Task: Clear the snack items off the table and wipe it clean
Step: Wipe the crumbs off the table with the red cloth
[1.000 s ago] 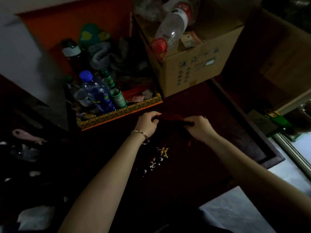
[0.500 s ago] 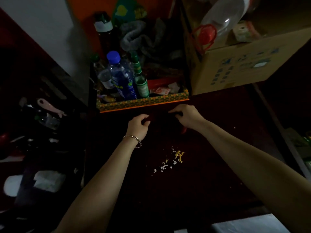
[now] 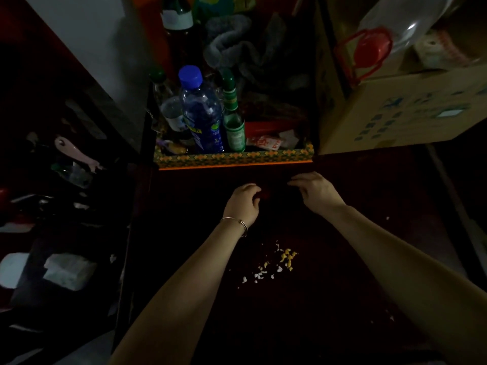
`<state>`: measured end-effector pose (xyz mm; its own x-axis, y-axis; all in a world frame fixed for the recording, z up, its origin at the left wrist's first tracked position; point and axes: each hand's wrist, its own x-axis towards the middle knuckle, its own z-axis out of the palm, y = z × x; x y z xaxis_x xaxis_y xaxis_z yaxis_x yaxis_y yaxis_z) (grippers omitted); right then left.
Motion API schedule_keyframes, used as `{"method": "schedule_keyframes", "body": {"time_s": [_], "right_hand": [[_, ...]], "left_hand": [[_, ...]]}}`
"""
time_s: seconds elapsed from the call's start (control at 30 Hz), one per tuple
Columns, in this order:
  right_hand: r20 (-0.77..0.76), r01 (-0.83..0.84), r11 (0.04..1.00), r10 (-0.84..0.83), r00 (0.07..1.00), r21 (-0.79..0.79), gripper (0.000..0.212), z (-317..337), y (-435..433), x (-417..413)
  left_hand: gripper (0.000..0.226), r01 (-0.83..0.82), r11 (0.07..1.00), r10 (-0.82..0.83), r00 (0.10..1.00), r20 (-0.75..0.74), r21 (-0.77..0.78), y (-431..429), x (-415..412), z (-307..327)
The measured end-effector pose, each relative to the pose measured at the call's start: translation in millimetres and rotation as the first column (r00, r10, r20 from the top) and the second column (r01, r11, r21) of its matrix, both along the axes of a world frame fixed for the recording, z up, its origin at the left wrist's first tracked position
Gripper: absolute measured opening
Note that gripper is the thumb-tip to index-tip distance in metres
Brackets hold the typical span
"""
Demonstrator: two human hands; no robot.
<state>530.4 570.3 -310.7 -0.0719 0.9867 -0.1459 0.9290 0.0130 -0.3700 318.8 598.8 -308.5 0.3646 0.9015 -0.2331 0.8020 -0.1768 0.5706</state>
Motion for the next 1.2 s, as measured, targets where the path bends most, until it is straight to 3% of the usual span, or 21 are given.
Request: {"method": "schedule_keyframes", "body": {"time_s": [0.13, 0.37, 0.77, 1.0, 1.2], "right_hand": [[-0.048, 0.059, 0.998, -0.061, 0.997, -0.038, 0.038, 0, -7, -7], [-0.104, 0.161, 0.986, -0.164, 0.981, -0.035, 0.034, -5, -61, -36], [-0.094, 0.173, 0.979, -0.183, 0.979, -0.108, 0.029, 4, -133, -83], [-0.206, 0.159, 0.962, -0.206, 0.957, -0.223, 0.027, 18, -145, -88], [-0.256, 0.08, 0.996, -0.087, 0.963, -0.036, 0.036, 55, -99, -87]], "left_hand": [[0.03, 0.085, 0.996, -0.084, 0.996, -0.034, 0.023, -5, -7, 2], [0.029, 0.095, 0.995, -0.094, 0.995, -0.034, 0.028, -37, -26, 5], [0.032, 0.105, 0.993, -0.109, 0.991, -0.082, -0.057, -94, -64, 18], [0.03, -0.014, 0.99, 0.01, 0.999, -0.035, -0.137, -116, -76, 28], [0.032, -0.167, 0.984, 0.171, 0.984, 0.054, -0.065, -109, -90, 49]]}}
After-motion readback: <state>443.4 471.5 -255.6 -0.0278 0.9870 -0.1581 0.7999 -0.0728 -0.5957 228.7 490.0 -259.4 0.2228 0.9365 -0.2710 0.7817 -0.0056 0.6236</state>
